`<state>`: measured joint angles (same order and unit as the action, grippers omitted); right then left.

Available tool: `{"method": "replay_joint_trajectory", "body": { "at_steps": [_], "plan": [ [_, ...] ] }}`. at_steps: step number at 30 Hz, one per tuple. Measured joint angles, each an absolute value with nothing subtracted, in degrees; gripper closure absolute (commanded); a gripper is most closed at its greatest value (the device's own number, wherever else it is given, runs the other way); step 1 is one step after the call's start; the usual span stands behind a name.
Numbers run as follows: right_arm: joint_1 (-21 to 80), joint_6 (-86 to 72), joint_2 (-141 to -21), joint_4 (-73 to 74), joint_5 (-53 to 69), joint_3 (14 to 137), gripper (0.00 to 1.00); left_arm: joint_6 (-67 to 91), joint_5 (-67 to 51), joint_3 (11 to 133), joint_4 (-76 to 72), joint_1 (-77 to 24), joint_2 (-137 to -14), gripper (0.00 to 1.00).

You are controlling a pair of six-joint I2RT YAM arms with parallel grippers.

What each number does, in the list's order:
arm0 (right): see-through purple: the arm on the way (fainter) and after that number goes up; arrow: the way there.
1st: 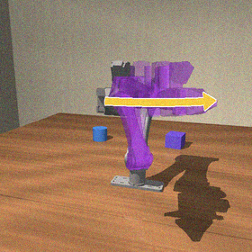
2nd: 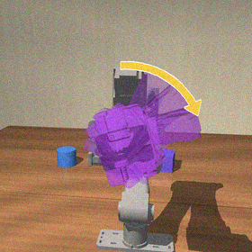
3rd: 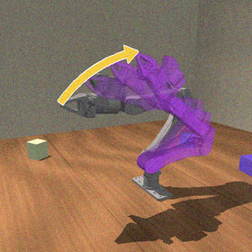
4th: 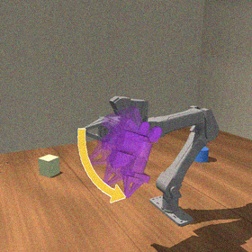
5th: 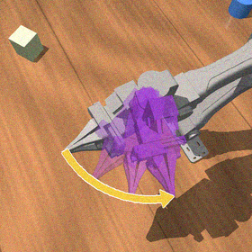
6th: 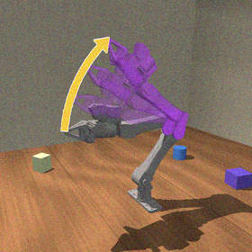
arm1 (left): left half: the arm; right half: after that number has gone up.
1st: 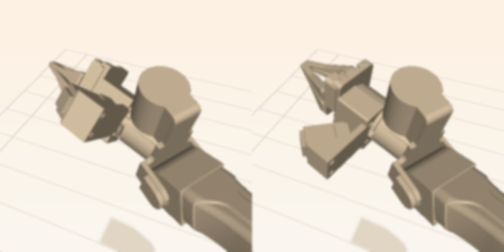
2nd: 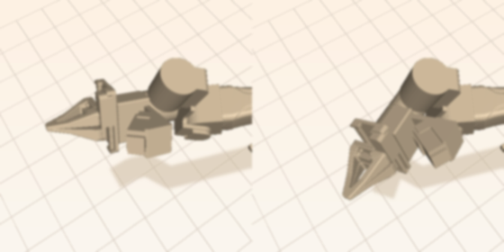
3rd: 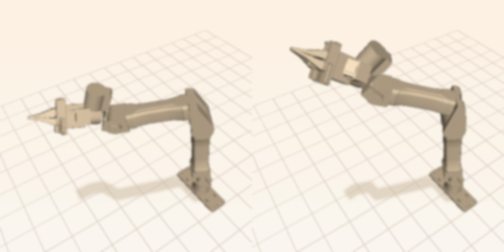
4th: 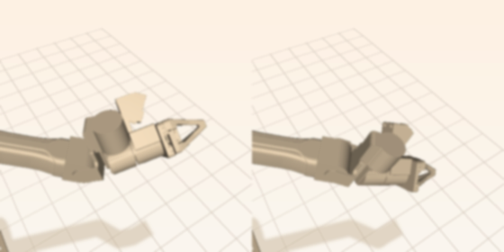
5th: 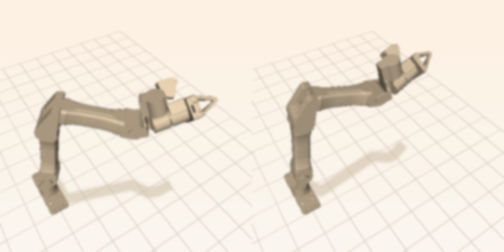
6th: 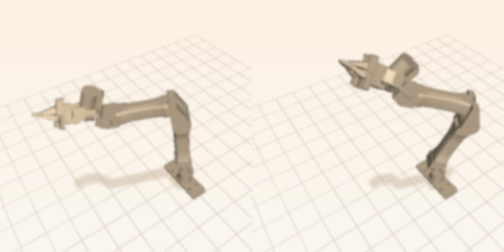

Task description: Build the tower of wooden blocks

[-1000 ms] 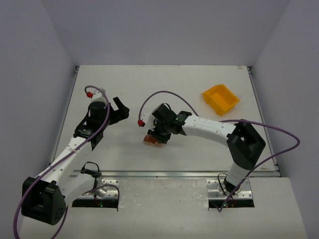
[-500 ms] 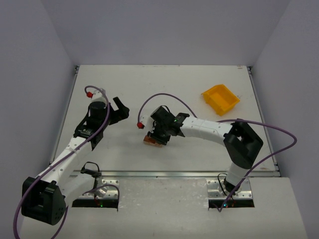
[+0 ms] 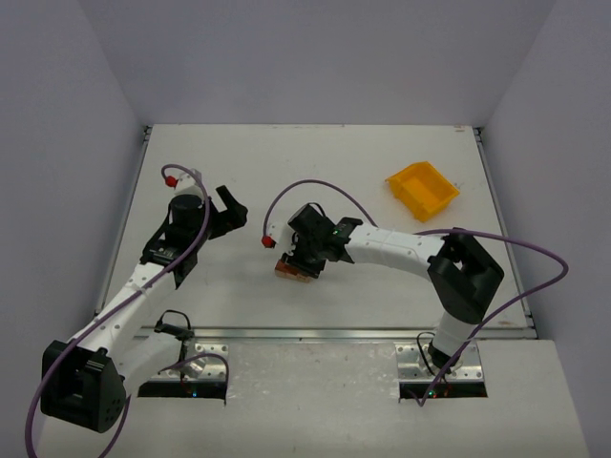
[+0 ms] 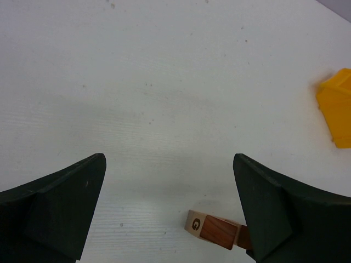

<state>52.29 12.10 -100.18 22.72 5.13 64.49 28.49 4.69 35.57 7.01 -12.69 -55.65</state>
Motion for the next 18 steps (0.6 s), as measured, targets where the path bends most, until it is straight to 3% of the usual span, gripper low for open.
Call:
{"method": "replay_joint_trajectory", "body": {
  "at_steps": [18],
  "plan": [
    [52.79,13.31,-101.06,22.71,5.05,64.49,0.63,28.49,4.67,35.57,7.01,-12.69,-55.16,0.00]
  ]
}}
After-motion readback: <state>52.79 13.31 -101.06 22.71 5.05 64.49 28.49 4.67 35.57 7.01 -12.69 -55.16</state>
